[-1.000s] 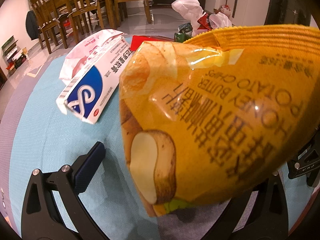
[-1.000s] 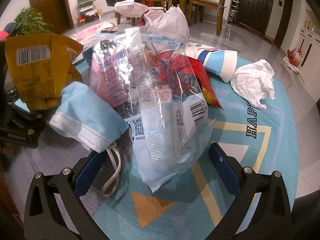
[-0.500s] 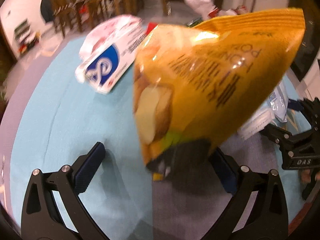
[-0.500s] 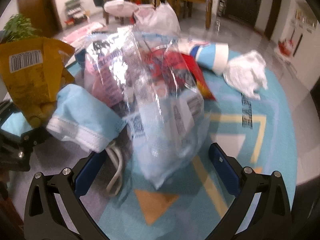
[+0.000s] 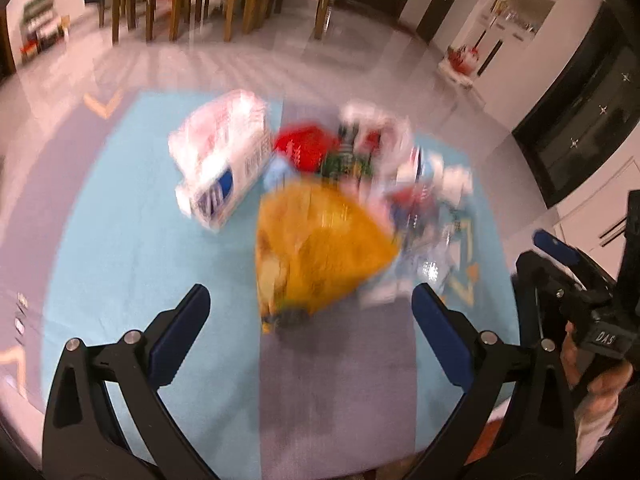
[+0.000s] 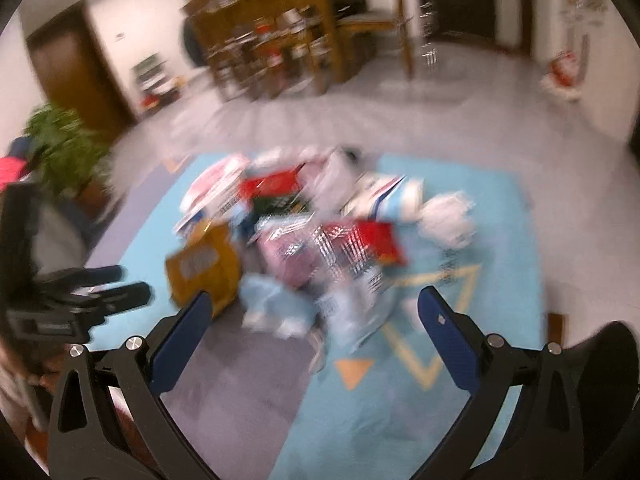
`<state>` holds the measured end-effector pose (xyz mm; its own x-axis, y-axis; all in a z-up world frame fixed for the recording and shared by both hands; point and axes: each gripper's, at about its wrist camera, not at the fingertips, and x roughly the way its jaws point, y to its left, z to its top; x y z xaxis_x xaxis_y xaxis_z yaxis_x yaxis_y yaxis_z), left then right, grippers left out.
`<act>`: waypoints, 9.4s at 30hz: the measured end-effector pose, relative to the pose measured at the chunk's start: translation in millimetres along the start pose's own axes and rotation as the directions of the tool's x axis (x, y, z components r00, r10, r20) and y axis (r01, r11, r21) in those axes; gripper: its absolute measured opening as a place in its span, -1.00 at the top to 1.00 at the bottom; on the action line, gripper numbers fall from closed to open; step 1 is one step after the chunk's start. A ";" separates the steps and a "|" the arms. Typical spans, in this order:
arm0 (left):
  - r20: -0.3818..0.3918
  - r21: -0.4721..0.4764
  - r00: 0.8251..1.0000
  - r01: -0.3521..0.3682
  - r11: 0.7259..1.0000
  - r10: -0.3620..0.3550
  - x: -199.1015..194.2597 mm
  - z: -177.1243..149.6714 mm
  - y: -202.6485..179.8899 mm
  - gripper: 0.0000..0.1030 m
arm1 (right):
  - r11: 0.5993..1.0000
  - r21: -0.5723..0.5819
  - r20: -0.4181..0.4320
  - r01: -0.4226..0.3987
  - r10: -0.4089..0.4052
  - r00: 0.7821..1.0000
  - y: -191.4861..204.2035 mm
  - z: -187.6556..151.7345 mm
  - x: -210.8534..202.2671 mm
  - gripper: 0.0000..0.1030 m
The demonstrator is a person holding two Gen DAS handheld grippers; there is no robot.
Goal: Collect trash
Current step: 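Grasp the clear plastic zip bag with the right gripper while the left holds the chips bag, then carry the chips bag and clear bag with both grippers over the black bin, then open both grippers to drop the chips bag and clear bag into the bin, then move both grippers back over the trash on the mat, then grasp the white medicine box with the left gripper while the right grasps the blue face mask, then lift the white box and blue mask above the mat with both grippers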
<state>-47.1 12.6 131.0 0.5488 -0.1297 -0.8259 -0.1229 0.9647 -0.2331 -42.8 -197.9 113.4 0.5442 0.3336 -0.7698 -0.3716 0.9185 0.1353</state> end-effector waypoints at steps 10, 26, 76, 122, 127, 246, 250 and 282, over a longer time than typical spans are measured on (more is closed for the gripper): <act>0.086 -0.054 0.995 0.052 0.997 -0.047 -17.8 47.2 -2.6 -0.94 | 0.983 0.128 -0.041 0.130 -0.126 0.991 -5.0 50.5 2.2 -0.95; -0.244 -0.201 0.969 -0.027 0.979 -0.023 97.7 23.8 23.8 -0.90 | 0.981 0.162 -0.270 0.103 -0.056 0.961 -18.7 30.7 126.6 -0.80; 0.145 0.218 0.905 0.365 0.905 -0.400 -38.2 32.0 -203.7 -0.45 | 0.807 0.468 0.120 0.359 -0.461 0.879 -134.1 11.4 -129.7 0.65; -0.362 0.250 0.781 0.607 0.755 -0.508 112.7 -34.5 -381.4 -0.91 | 0.363 0.853 -0.220 0.375 -0.403 0.889 -316.5 -117.3 -158.1 -0.53; -0.250 0.255 0.820 0.569 0.782 -0.515 79.1 -12.1 -334.0 -0.94 | 0.414 0.840 -0.149 0.352 -0.448 0.881 -294.6 -96.9 -162.6 -0.68; 0.090 -0.066 0.994 0.059 0.996 -0.053 -34.4 33.9 3.7 0.61 | 0.974 0.074 -0.090 0.213 -0.206 0.974 27.1 10.6 53.7 0.41; 0.105 -0.037 0.993 0.058 0.998 -0.054 -35.9 33.2 -4.8 0.61 | 0.969 0.047 -0.074 0.242 -0.238 0.968 27.6 10.3 49.3 0.41; 0.078 -0.008 0.996 0.041 0.999 -0.040 -22.7 28.5 -21.1 0.61 | 0.940 0.025 -0.019 0.341 -0.341 0.940 30.7 10.1 49.2 0.41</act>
<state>-33.5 1.7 169.3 0.6162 -0.1503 -0.7732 -0.1066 0.9567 -0.2709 -19.8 -151.2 86.0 0.6237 -0.0036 -0.7817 -0.1444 0.9823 -0.1197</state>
